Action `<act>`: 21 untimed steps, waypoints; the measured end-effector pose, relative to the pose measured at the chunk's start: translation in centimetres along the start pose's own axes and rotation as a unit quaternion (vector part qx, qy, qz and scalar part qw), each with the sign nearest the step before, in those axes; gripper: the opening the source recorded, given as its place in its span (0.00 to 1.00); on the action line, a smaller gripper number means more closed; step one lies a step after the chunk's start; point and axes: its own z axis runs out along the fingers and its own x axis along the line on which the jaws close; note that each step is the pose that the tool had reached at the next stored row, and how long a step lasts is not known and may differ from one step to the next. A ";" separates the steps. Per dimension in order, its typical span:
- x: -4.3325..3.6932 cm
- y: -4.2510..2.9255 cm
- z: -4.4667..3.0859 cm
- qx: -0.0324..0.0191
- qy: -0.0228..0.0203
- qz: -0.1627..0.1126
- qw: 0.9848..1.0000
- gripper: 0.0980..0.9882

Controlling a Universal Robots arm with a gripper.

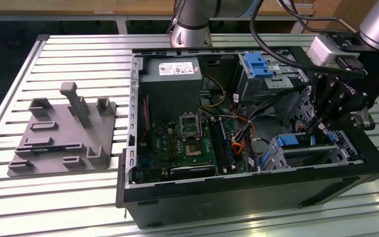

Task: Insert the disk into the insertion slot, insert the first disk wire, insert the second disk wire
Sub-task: 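Insert the second disk wire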

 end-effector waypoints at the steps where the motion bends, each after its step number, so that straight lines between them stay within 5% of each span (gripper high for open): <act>1: 0.00 -0.02 0.02 0.000 0.000 0.000 1.000 0.05; 21: -0.07 -0.08 0.77 0.002 0.000 0.000 1.000 0.05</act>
